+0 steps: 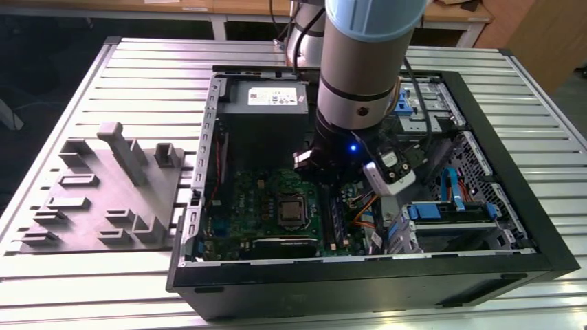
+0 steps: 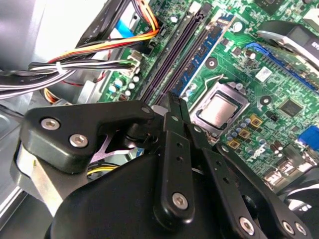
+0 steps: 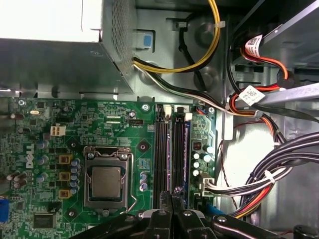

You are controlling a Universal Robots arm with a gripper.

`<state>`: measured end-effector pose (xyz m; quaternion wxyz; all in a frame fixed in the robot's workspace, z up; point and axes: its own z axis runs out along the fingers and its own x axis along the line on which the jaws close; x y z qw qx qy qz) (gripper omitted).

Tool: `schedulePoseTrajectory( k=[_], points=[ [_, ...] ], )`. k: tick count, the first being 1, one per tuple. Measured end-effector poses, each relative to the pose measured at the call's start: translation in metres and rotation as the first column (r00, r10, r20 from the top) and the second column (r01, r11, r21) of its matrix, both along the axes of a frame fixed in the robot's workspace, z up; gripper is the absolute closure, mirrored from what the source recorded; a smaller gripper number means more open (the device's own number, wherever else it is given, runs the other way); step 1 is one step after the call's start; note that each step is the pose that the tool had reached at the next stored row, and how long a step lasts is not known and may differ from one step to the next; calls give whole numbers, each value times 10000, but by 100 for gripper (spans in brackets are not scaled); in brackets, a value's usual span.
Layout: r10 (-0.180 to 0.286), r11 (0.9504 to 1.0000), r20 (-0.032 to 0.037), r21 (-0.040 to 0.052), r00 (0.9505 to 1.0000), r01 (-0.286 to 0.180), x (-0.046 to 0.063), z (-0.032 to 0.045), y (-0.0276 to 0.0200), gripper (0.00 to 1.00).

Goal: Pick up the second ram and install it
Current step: 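Insert the second ram into the second slot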

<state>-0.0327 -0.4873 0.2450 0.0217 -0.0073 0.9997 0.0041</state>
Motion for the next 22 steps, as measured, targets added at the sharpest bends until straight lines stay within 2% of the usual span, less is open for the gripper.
schedulePoseTrajectory(
  k=[5,7,10,12,16,19,22],
  points=[
    [1,10000,0,46,10000,-1,0,-48,0,89],
    [1,9999,-1,135,10000,-1,0,-55,-1,89],
    [0,9999,0,168,10000,0,0,-56,0,89],
    [0,9997,0,242,10000,0,0,-57,-2,89],
    [1,9997,0,254,10000,-1,-8,-73,-2,89],
    [0,9995,1,319,10000,0,-20,-89,-2,89],
    [1,9995,0,320,10000,-1,-20,-89,-2,89]
  ],
)
